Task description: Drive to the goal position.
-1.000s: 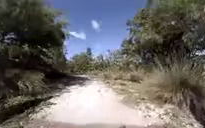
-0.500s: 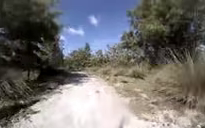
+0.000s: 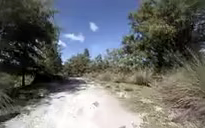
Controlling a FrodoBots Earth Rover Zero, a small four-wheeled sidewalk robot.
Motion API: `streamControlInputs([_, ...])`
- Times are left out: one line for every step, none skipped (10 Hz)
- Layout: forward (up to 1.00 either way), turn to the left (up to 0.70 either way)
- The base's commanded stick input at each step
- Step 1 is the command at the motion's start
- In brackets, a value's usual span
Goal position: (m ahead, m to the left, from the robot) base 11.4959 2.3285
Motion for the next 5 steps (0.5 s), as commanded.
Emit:
streamControlInputs([0.84,0.00])
streamControlInputs([0.84,0.00])
streamControlInputs([0.84,0.00])
streamControlInputs([0.84,0.00])
streamControlInputs([0.84,0.00])
